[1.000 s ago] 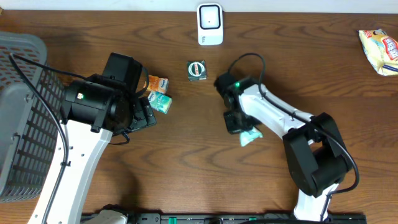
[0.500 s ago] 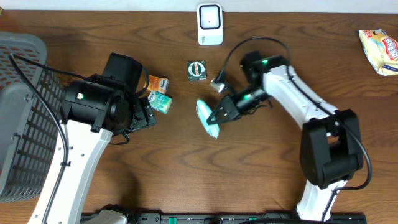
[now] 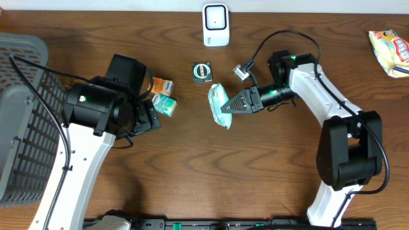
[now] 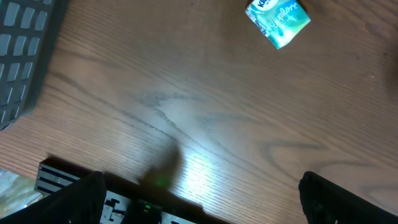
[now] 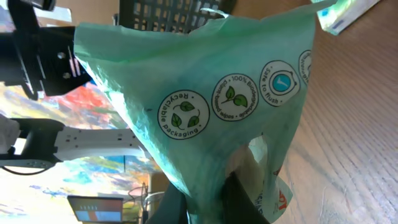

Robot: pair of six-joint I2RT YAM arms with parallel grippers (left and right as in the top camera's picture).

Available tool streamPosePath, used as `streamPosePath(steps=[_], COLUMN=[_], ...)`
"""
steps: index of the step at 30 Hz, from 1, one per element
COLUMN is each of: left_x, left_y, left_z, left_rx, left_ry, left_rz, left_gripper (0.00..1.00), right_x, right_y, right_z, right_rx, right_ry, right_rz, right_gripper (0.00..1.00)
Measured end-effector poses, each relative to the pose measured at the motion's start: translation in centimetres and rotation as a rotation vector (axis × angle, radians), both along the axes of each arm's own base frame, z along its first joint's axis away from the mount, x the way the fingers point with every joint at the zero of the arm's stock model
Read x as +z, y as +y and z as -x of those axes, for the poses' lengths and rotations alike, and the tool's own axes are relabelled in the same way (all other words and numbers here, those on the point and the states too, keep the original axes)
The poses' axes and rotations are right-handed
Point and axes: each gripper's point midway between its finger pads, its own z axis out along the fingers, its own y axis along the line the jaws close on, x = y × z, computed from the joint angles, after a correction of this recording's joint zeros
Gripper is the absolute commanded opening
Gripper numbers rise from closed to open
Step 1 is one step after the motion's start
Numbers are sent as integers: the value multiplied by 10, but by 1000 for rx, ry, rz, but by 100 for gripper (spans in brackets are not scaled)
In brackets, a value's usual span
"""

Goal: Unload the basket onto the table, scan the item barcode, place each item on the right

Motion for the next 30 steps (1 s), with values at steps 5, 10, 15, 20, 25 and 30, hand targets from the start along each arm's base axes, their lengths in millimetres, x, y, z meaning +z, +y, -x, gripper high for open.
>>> streamPosePath(steps=[5,10,15,20,25,30], left_x=[0,0,0,0,0,0], left_y=[0,0,0,0,0,0], left_z=[0,0,0,0,0,0], left_rx=[0,0,0,0,0,0], left_ry=[0,0,0,0,0,0], left_rz=[0,0,0,0,0,0], left_gripper=[97,97,97,98,98,97], right_x=[1,-5,-36,-79,-116,-129], right_y=[-3,-5,-16,-36,-66,-80], right_z=[-3,-2,-4,-17,-26,-32], right_rx=[-11,-3,12,-46,-173,-259], right_ry=[-11,-22,-40,-14,38,9], right_rz=[-10,24,217,530,900,1119], right_gripper=[1,1,1,1,1,3])
